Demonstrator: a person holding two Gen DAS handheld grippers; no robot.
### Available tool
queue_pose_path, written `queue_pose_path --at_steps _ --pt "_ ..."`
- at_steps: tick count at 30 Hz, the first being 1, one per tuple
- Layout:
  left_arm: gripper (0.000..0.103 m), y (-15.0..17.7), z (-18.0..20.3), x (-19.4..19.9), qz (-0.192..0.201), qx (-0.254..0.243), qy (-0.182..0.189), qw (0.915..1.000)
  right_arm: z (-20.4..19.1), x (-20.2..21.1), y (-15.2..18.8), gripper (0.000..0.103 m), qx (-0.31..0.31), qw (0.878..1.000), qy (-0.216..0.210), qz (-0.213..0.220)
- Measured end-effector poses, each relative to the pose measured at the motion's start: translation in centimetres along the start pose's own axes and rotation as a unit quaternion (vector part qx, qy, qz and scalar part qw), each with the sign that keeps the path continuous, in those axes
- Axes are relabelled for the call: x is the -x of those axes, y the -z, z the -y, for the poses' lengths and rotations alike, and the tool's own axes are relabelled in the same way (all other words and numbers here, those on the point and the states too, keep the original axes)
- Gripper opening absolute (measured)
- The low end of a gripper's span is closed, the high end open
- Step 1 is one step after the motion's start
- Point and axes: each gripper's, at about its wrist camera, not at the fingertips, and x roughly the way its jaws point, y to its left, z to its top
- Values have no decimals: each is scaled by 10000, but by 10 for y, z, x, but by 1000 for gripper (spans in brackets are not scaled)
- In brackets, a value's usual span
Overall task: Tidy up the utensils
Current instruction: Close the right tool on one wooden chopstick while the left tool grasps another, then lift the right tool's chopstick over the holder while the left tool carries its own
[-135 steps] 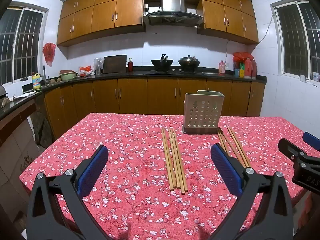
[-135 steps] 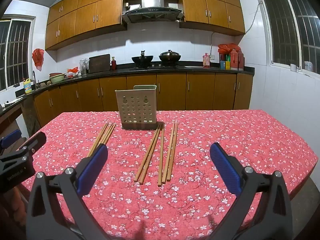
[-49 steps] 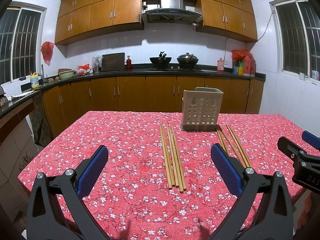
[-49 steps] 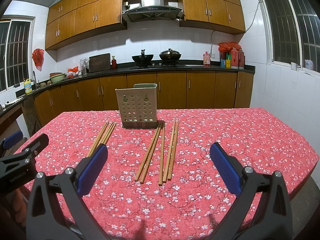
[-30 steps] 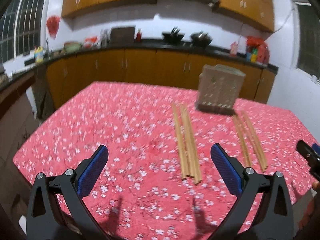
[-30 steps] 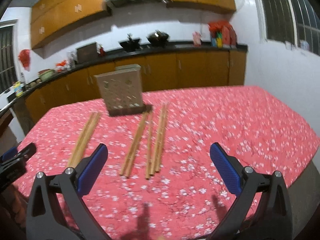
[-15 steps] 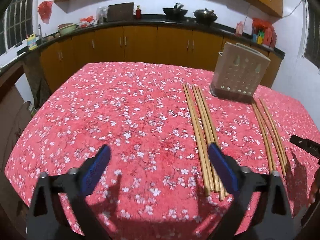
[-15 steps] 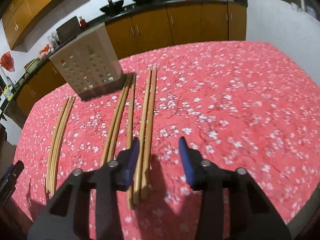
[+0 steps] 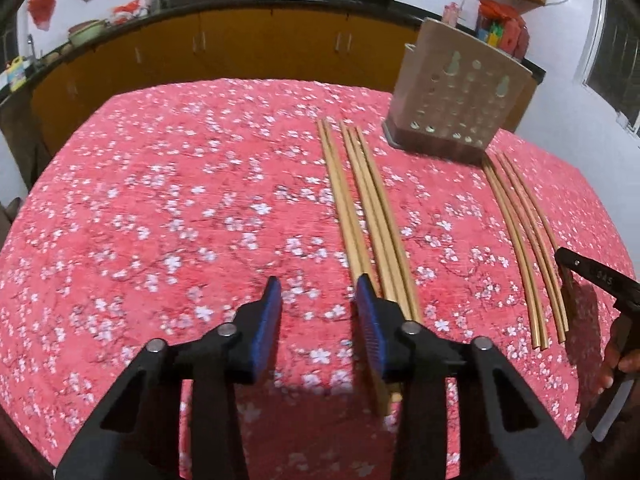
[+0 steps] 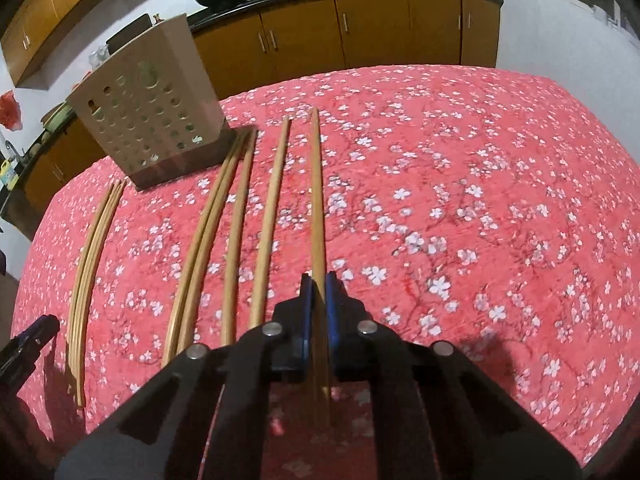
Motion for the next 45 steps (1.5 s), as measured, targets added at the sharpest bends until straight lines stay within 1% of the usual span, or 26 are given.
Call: queue_pose_path --at_steps 4,5,8,10,11,12,14,17,19,22,24,26,29,35,40,45 --pt "33 -2 5 -6 -108 -31 172 9998 -4 1 2 9 168 9998 128 68" --pt "30 -3 6 -6 -121 -54 196 9997 -5 1 2 9 210 9996 160 94" --pt "25 -3 9 -9 -156 -156 154 9996 -5 1 2 9 252 9994 185 125" --pt "24 -5 9 -12 -211 -214 42 9995 -5 1 2 9 264 9994 184 123" --pt "17 -6 9 -15 -265 -218 -16 9994 -5 1 2 9 278 9994 193 118" --pt "15 -7 9 -16 -244 -273 -142 9992 -5 1 2 9 293 9993 209 113" --pt "14 -10 10 -19 -246 -351 -218 9988 -5 2 3 9 316 9992 236 109" --pt "11 -19 8 -27 -228 -459 -492 9975 -8 1 2 9 432 9986 267 113" --pt "9 -27 -1 -31 -228 -342 -565 9976 -8 0 -2 9 478 9985 235 96" --pt "9 -38 -17 -37 -234 -107 -580 9980 1 -4 -14 8 329 9992 205 112" --pt "9 -39 -24 -38 -191 -10 -421 9989 8 -7 -20 8 215 9994 203 179" --pt "9 -36 -27 -36 -107 -37 -350 9993 12 -8 -20 8 180 9993 176 264" --pt "9 -28 -26 -33 47 -177 -387 9991 9 -8 -20 8 278 9988 254 328" --pt "9 -18 -26 -25 62 -183 -325 9993 9 -5 -18 8 321 9987 224 323" --pt "9 -8 -26 -11 101 -251 -397 9988 13 1 -10 8 286 9989 172 336" --pt "9 -9 -24 -11 96 -284 -451 9985 11 1 -12 8 321 9987 220 333"
